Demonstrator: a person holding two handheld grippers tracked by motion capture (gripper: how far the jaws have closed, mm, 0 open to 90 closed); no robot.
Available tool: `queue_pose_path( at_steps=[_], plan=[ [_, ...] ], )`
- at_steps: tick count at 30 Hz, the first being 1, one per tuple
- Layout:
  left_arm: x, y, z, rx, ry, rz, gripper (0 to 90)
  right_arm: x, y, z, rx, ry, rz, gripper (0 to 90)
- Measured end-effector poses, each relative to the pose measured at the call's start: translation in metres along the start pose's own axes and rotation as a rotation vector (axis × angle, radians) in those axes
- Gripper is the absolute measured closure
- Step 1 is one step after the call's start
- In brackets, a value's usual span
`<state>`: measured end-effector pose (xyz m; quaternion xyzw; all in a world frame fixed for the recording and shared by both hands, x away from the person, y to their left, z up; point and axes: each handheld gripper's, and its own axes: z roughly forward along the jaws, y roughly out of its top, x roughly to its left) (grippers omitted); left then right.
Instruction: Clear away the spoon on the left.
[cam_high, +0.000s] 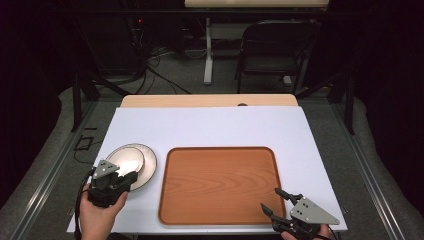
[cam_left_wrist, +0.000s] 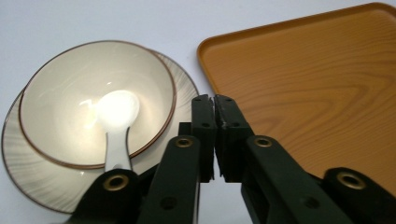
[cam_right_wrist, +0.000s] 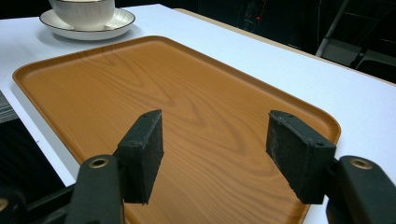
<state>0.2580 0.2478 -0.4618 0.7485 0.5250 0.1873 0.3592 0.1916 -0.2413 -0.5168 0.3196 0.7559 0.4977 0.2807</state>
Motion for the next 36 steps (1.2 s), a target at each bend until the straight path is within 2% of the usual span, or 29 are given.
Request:
queue_pose_path(
  at_steps=[6,8,13,17,29,31,35,36],
  plan=[
    [0.01,0.003,0.001,0.055,0.009,-0.061,90.0,0.0,0.0,0.0,0.002,0.002,0.004,36.4],
    [0.011,0.003,0.001,0.065,0.008,-0.066,90.0,0.0,0.0,0.0,0.003,0.001,0.004,36.3],
    [0.015,0.001,0.003,0.105,0.032,-0.076,90.0,0.0,0.0,0.0,0.001,0.001,0.001,36.3],
    [0.02,-0.002,0.004,0.12,0.059,-0.091,90.0,0.0,0.0,0.0,0.003,0.002,0.0,36.4],
    [0.027,-0.007,0.004,0.16,0.093,-0.092,90.0,0.0,0.0,0.0,0.005,0.003,0.002,36.4],
    [0.029,-0.008,0.004,0.167,0.112,-0.084,90.0,0.0,0.0,0.0,0.004,0.003,0.002,36.3],
    [0.037,-0.009,0.004,0.166,0.132,-0.096,90.0,0.0,0.0,0.0,0.004,0.004,0.002,36.4],
    [0.04,-0.01,0.004,0.166,0.15,-0.099,90.0,0.0,0.0,0.0,0.004,0.003,0.001,36.4]
  ],
)
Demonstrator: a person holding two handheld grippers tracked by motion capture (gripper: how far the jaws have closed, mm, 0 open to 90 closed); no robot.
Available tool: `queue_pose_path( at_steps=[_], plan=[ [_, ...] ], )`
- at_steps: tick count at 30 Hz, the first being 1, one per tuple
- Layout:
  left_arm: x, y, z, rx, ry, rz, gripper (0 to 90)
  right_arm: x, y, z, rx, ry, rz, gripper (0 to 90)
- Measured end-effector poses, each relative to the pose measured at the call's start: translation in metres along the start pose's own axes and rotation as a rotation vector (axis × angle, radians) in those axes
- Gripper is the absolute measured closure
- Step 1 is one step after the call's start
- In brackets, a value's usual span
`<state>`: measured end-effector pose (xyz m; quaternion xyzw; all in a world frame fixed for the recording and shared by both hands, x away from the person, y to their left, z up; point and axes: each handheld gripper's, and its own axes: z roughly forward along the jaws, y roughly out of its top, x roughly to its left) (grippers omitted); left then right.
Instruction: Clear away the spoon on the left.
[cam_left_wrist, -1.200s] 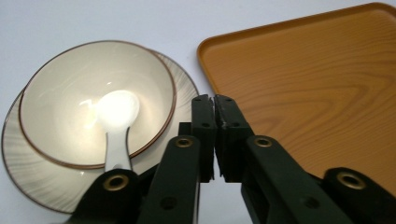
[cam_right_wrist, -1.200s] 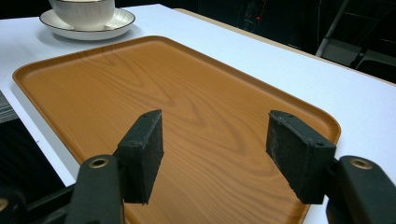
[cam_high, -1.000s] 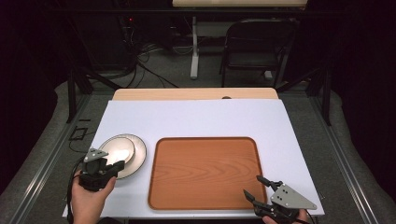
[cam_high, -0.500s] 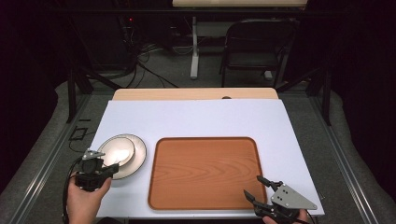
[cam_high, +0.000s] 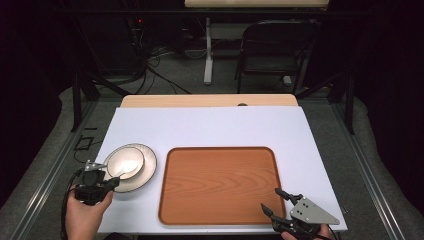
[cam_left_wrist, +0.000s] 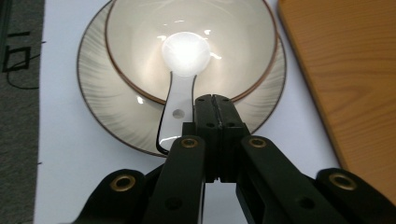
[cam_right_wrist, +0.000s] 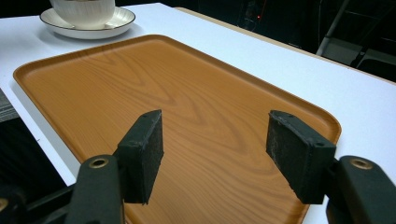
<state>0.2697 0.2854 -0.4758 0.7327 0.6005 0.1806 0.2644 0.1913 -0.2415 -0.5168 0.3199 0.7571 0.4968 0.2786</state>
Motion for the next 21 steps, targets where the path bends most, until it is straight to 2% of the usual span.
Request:
queue_pose_path(
  at_steps=[4,8,12,14,21],
  plan=[
    [0.006,0.0,0.001,-0.005,0.016,-0.008,90.0,0.0,0.0,0.0,0.001,0.0,0.001,36.4],
    [0.014,0.003,0.003,-0.015,0.051,-0.013,90.0,0.0,0.0,0.0,0.001,0.001,0.0,36.4],
    [0.023,0.004,0.007,-0.04,0.054,-0.03,90.0,0.0,0.0,0.0,-0.003,0.001,0.002,36.4],
    [0.027,0.005,0.009,-0.056,0.081,-0.028,90.0,0.0,0.0,0.0,-0.004,0.002,0.003,36.4],
    [0.04,0.013,0.017,-0.063,0.095,-0.046,90.0,0.0,0.0,0.0,-0.002,0.004,0.003,36.4]
  ],
)
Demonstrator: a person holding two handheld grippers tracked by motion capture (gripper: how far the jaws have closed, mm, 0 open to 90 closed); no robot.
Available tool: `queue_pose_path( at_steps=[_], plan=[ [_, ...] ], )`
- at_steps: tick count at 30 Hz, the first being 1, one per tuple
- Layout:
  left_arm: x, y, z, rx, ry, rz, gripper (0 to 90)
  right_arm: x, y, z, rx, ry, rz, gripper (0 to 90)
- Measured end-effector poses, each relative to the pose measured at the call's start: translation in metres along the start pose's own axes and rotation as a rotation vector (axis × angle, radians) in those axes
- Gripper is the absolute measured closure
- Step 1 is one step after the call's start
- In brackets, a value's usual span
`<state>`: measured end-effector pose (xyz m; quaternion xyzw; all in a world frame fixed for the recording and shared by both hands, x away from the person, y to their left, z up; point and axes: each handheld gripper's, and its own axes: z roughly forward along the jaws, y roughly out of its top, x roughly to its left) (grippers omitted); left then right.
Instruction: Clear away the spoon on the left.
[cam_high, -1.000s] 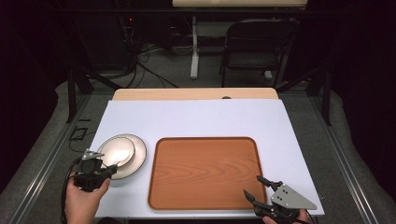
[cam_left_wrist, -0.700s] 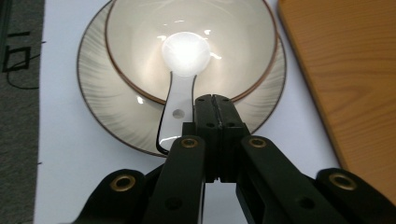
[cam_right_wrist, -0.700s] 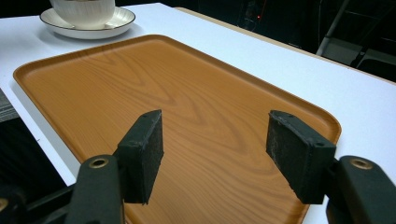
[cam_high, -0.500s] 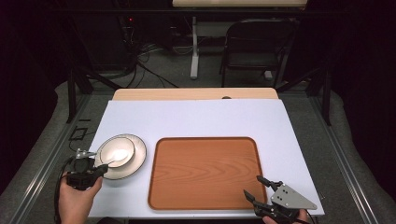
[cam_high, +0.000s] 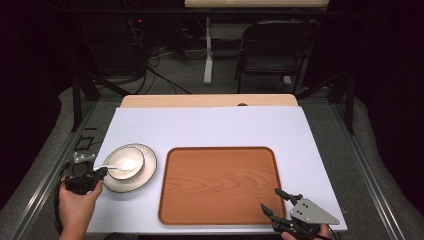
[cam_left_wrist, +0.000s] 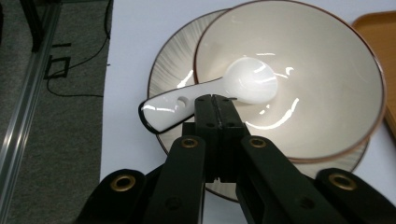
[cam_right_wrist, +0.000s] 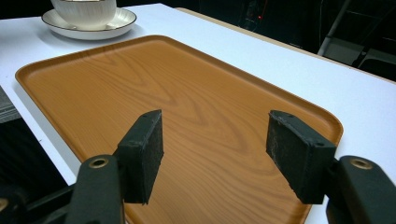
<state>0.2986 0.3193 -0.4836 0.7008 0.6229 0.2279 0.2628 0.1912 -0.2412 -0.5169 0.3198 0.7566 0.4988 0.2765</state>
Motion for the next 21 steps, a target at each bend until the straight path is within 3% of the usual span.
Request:
queue_pose_path(
  at_steps=[12,18,21],
  plan=[
    [0.009,0.019,0.013,-0.017,-0.005,-0.028,90.0,0.0,0.0,0.0,0.001,0.001,-0.001,36.4],
    [0.01,0.023,0.01,-0.027,-0.012,-0.043,89.9,0.0,0.0,0.0,0.001,0.001,0.0,36.4],
    [0.012,0.026,0.006,-0.035,-0.015,-0.067,83.8,0.0,0.0,0.001,0.001,0.0,0.004,36.3]
  ],
)
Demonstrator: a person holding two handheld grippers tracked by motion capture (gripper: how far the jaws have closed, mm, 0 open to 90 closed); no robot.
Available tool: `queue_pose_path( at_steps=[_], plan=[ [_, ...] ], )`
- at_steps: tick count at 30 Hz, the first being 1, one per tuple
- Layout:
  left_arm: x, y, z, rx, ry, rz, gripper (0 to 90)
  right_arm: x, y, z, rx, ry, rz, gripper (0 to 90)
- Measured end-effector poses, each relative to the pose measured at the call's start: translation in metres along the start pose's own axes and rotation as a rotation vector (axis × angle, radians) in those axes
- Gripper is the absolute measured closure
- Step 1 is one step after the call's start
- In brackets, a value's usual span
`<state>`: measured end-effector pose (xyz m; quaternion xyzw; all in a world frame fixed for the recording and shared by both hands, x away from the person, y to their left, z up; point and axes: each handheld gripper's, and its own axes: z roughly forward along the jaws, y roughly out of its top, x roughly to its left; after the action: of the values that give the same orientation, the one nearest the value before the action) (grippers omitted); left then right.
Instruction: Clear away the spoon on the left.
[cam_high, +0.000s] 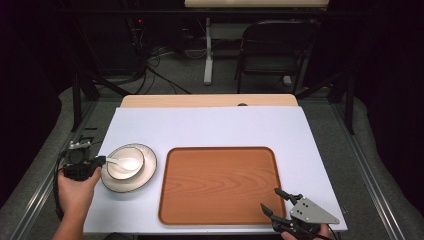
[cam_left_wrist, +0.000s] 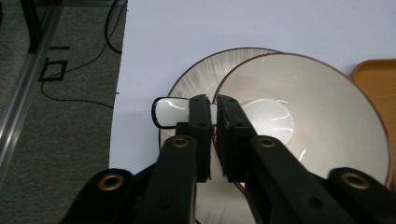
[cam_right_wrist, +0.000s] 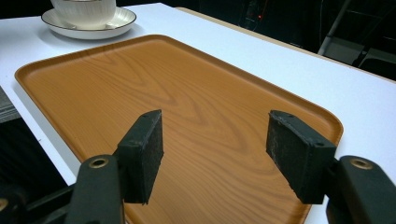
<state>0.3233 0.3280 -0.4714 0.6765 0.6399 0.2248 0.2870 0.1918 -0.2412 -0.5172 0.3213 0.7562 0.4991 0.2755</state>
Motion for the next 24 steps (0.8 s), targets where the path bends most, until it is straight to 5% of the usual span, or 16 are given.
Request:
queue_pose_path(
  at_steps=[15,24],
  plan=[
    [0.023,0.009,-0.009,-0.04,-0.094,-0.185,45.2,0.0,0.0,0.0,0.004,-0.002,-0.004,36.2],
    [0.04,0.003,0.003,-0.055,-0.16,-0.338,38.8,0.0,0.0,0.0,0.003,-0.001,-0.003,36.1]
  ],
)
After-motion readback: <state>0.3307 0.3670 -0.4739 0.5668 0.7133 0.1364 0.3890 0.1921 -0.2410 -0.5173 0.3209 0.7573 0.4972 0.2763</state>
